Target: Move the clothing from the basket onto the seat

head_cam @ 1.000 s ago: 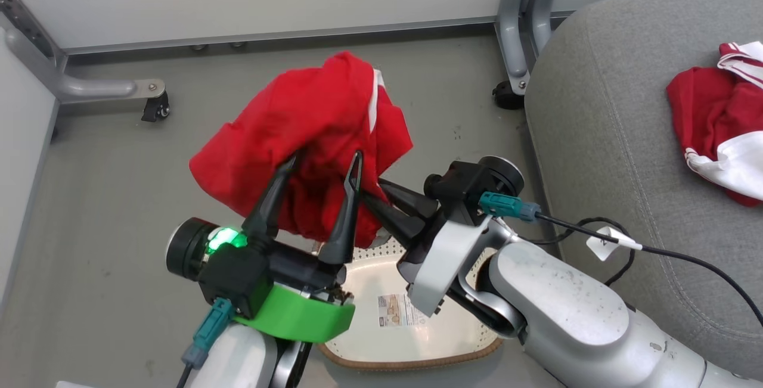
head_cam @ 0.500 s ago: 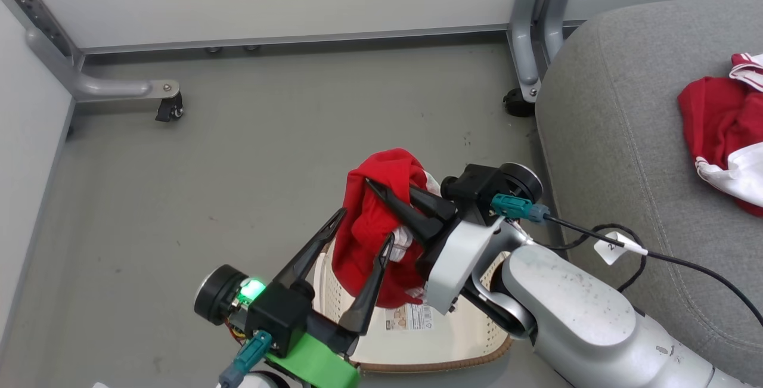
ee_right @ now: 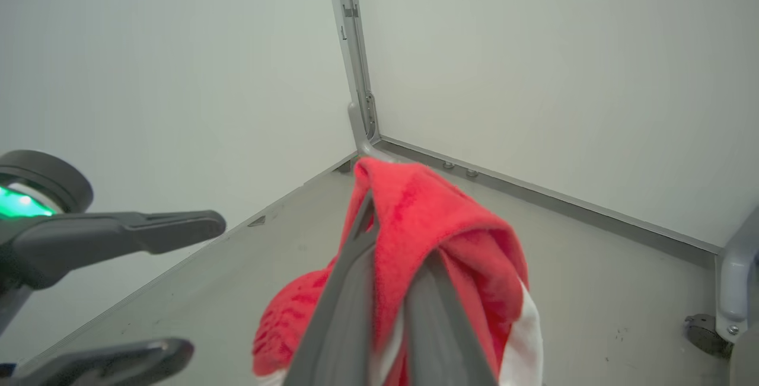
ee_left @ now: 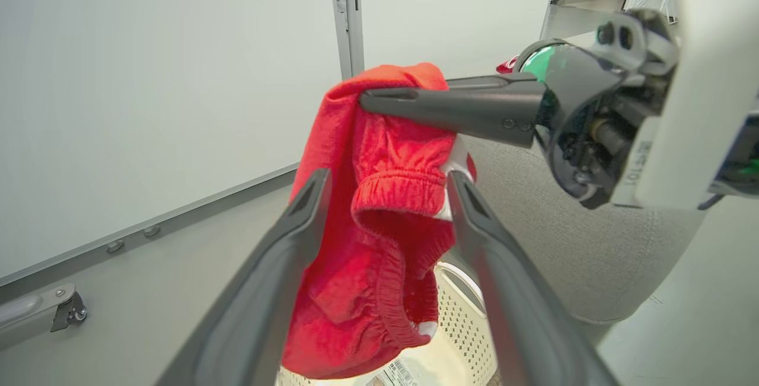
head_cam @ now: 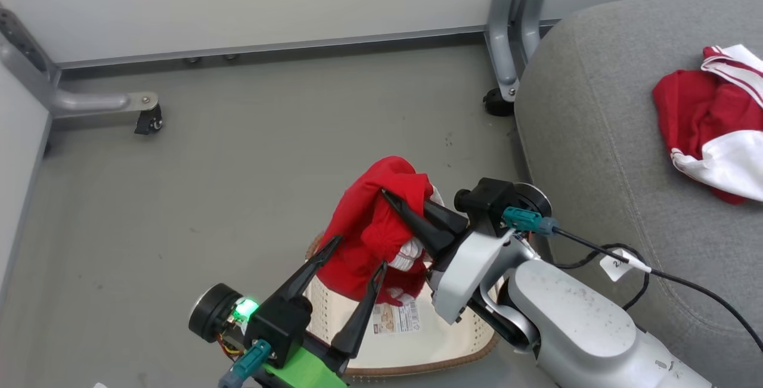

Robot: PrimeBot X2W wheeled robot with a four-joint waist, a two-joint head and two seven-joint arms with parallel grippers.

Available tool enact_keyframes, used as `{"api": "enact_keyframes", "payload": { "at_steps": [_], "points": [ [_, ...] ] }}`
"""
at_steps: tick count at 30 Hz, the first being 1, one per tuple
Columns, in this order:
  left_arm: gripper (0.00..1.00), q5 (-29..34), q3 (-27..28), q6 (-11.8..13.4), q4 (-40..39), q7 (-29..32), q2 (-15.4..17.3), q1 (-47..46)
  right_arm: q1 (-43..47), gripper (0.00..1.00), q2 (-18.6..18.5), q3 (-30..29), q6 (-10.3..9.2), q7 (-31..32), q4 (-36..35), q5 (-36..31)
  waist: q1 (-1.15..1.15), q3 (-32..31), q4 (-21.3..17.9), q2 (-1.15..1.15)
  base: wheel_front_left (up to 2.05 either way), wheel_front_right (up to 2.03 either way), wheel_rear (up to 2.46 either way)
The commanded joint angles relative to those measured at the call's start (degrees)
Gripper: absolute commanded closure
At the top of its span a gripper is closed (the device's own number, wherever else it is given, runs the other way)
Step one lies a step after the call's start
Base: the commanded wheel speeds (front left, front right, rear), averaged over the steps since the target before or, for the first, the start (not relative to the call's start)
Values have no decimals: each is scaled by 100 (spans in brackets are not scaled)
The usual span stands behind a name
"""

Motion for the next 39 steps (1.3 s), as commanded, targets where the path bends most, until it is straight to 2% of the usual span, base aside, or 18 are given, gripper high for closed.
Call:
{"api": "enact_keyframes", "payload": {
  "at_steps": [1,14,22,27,30,35,39],
  "points": [
    [0,-21,20,24,-38,15,38,59,78,100,31,-32,0,-62,36,12,0,46,-262,0,0,0,0],
    [0,4,-154,-49,-119,233,200,-257,211,100,49,-428,0,-390,260,35,0,379,-1792,0,0,0,0],
    [0,-2,-327,-105,-185,387,278,-478,345,100,2,-955,0,-558,291,-3,0,619,-2580,0,0,0,0],
    [0,-31,-385,-115,-239,473,313,-595,400,100,-32,-1380,0,-611,203,-49,0,806,-2879,0,0,0,0],
    [0,-4,-367,-97,-275,499,330,-691,405,100,-14,-1857,0,-634,190,14,0,965,-2968,0,0,0,0],
    [0,110,-417,-125,-415,579,334,-1020,21,100,-35,-2771,0,-645,21,-20,0,1364,-2927,0,0,0,0],
    [0,201,-516,-151,-545,645,343,-1372,-502,100,-259,-3459,0,-643,-174,-167,0,1754,-2762,0,0,0,0]
  ]
}}
